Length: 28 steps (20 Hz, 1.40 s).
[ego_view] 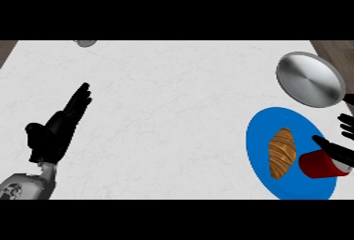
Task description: Pick the croissant from the plate and place it in the pan
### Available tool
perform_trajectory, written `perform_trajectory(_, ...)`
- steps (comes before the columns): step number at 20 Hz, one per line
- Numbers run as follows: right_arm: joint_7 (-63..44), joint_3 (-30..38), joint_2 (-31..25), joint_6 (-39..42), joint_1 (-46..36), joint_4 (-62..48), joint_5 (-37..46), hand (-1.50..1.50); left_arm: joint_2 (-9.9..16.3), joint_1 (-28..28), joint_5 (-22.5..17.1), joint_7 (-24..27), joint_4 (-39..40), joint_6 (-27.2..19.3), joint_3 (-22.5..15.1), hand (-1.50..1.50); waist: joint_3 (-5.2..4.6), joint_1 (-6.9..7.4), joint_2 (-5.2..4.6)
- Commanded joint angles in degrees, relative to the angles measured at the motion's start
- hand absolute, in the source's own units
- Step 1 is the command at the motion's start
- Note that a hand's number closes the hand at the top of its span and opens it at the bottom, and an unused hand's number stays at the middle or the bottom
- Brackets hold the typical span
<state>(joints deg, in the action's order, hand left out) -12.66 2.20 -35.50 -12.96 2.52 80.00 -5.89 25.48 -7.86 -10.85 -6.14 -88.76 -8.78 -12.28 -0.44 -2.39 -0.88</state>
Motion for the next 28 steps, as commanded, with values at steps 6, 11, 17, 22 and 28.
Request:
perform_trajectory(6, -11.74, -3.72, 12.28, -27.93, 9.86, 7.15, 15.29, -1.5, -2.13, -0.02, 2.64, -1.03, -1.08, 1.34, -3.32, 0.0, 0.34, 1.83, 0.99)
perform_trajectory(11, -28.73, -8.66, 1.25, -15.3, 8.04, 8.4, 19.88, -1.5, -2.27, -2.79, 1.42, -1.97, 0.73, 3.35, -2.48, 0.0, 0.22, 2.48, 0.59)
perform_trajectory(17, -44.79, -9.83, -8.32, 3.68, 2.27, 11.55, 13.92, -1.5, -1.59, -2.9, 2.05, -3.64, -1.21, 3.53, -2.4, 0.0, 0.27, 3.78, 0.69)
perform_trajectory(22, -55.17, -11.77, -8.91, 17.61, -5.94, 10.37, 2.12, -1.5, -3.49, -3.09, 3.09, -2.59, -0.14, 3.12, -3.58, 0.0, 0.34, 4.64, 0.4)
perform_trajectory(28, -63.18, -14.57, -5.78, 22.58, -17.37, 4.54, -5.64, -1.5, -2.26, -4.22, 1.88, -2.52, 1.68, 5.45, -1.07, 0.0, 0.37, 4.27, 0.45)
